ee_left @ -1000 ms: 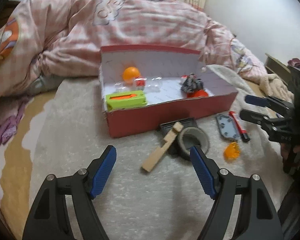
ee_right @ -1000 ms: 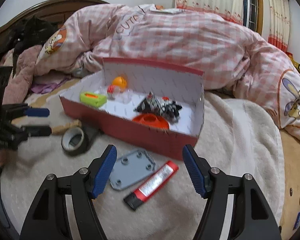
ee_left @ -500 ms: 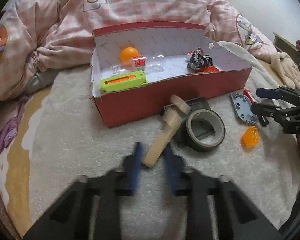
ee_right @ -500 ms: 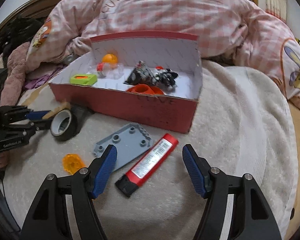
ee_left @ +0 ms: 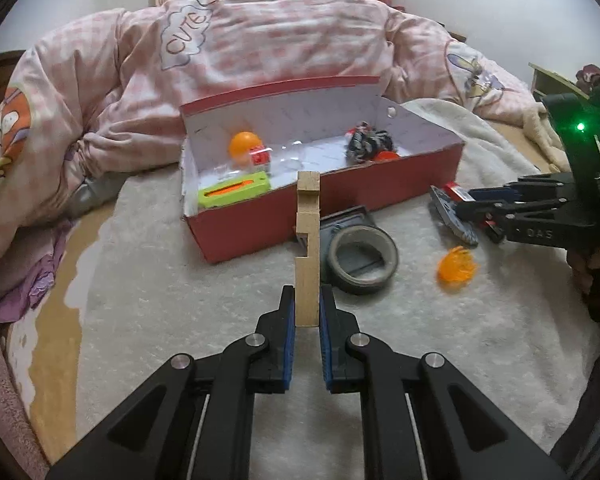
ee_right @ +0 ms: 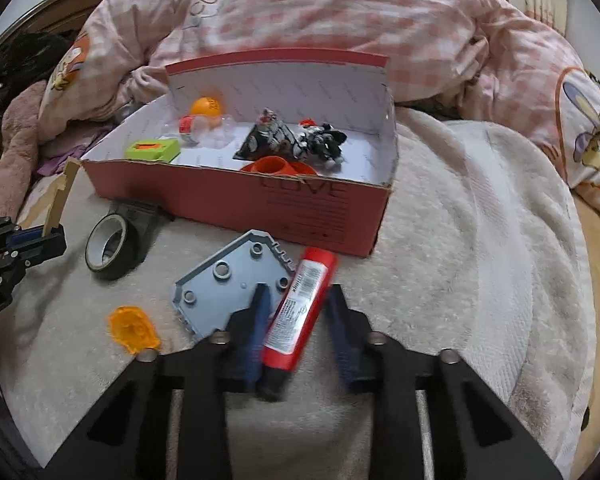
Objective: Organize objects
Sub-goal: 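Grasp the wooden stick with the left tool while the right tool grasps the red-and-white tube, then carry the wooden stick and red tube over the shoebox with both tools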
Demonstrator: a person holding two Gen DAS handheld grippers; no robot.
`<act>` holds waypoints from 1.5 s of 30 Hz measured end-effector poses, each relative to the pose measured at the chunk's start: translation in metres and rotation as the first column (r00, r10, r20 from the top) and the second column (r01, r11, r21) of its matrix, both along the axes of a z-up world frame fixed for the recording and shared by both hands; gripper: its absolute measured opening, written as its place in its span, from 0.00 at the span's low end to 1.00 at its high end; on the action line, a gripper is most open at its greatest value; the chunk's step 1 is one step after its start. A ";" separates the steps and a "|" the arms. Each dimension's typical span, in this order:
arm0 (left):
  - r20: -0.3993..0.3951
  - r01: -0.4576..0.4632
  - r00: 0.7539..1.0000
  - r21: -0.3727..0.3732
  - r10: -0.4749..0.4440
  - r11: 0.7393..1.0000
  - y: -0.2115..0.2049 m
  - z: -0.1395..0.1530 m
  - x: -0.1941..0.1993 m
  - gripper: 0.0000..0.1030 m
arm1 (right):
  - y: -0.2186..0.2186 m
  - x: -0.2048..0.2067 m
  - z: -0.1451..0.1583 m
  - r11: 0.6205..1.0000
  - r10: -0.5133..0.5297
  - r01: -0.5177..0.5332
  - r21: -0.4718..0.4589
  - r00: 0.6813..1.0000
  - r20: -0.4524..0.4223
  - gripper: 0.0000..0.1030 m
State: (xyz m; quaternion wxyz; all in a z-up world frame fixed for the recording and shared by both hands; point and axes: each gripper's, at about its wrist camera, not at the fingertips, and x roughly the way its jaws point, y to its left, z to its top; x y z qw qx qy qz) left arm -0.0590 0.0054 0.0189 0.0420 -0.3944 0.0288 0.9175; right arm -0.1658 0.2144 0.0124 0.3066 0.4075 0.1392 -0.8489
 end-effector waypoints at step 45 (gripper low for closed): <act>-0.231 -0.063 0.970 0.083 0.080 0.995 0.009 0.064 -0.027 0.09 | 0.001 0.027 0.086 0.978 -0.015 -0.037 -0.207 0.969 -0.246 0.20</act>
